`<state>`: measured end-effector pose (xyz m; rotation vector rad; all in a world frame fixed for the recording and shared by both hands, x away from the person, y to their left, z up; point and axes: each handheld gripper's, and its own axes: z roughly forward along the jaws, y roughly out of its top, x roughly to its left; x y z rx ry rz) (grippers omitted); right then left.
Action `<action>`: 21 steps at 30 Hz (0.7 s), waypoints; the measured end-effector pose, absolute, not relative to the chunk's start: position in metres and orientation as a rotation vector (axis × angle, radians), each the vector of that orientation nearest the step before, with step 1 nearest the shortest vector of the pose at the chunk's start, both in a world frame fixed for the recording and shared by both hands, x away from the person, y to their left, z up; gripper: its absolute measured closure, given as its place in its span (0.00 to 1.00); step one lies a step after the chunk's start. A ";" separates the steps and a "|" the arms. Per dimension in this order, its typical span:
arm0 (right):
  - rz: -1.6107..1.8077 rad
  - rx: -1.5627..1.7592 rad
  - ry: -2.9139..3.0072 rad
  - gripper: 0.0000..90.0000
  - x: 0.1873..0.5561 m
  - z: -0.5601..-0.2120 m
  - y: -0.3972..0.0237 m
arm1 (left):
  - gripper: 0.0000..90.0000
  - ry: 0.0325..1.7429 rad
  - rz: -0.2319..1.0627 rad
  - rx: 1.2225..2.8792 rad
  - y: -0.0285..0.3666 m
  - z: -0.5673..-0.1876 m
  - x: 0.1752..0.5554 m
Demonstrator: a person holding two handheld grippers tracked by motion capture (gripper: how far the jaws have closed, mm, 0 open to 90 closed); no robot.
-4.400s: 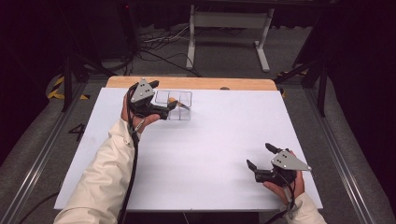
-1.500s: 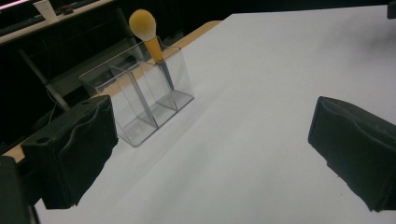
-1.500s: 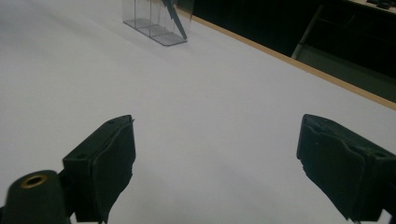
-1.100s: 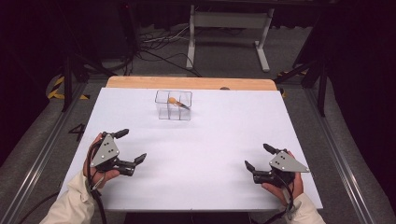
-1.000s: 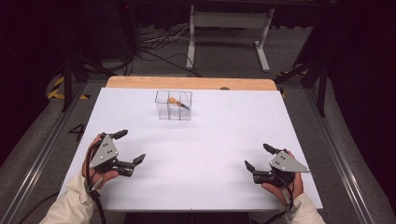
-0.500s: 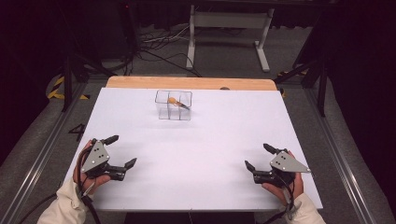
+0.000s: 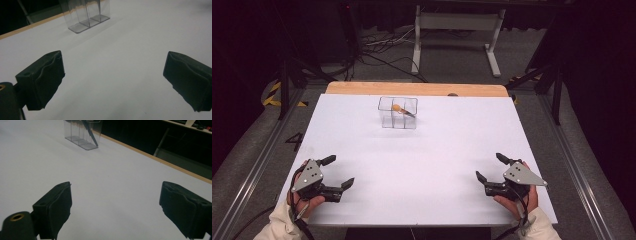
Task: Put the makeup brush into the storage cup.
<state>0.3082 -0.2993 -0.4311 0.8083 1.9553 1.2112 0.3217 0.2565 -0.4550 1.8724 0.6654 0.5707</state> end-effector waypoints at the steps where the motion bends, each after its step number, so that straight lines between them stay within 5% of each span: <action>1: 1.214 0.809 1.953 0.13 0.308 -0.431 -0.300 | 0.05 0.660 0.571 1.874 0.256 -0.455 0.322; 21: 1.208 0.809 1.966 0.13 0.307 -0.432 -0.298 | 0.06 0.640 0.564 1.870 0.257 -0.453 0.320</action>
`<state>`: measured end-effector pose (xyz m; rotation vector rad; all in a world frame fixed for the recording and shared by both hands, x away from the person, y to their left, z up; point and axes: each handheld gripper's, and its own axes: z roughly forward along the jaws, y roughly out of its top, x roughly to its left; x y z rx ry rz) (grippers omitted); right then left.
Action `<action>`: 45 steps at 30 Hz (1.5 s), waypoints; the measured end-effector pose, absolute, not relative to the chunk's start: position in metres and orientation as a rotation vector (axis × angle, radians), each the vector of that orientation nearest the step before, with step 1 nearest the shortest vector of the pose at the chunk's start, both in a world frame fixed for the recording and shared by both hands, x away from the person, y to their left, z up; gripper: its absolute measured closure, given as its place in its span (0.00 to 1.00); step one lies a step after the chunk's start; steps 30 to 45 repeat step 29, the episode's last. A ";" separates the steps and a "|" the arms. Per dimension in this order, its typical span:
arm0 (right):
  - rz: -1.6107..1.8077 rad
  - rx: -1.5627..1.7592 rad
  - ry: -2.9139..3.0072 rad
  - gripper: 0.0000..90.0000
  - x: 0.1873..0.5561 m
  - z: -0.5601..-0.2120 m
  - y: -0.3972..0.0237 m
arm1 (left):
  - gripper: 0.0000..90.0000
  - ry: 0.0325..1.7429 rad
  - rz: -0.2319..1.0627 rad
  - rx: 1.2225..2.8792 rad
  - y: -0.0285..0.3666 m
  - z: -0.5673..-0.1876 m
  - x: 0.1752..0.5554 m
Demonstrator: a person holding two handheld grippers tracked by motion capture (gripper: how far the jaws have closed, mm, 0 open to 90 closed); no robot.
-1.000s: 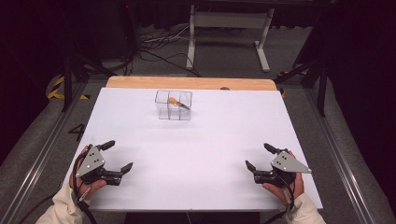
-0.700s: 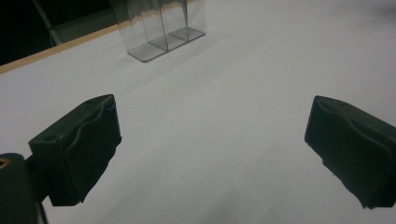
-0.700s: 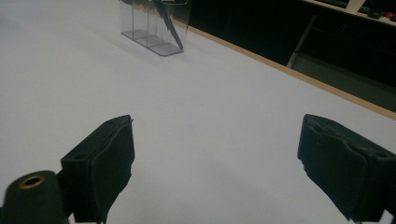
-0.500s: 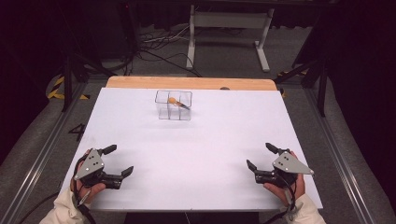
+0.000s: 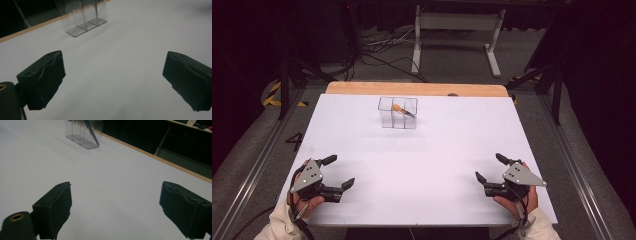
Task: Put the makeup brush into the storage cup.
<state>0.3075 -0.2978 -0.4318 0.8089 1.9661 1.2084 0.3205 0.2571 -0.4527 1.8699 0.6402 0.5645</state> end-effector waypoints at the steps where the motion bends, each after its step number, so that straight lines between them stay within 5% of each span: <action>1: 1.208 0.808 1.967 0.13 0.308 -0.432 -0.298 | 0.06 0.640 0.565 1.866 0.257 -0.453 0.321; 45: 1.203 0.816 1.975 0.13 0.309 -0.434 -0.299 | 0.06 0.650 0.554 1.879 0.257 -0.455 0.324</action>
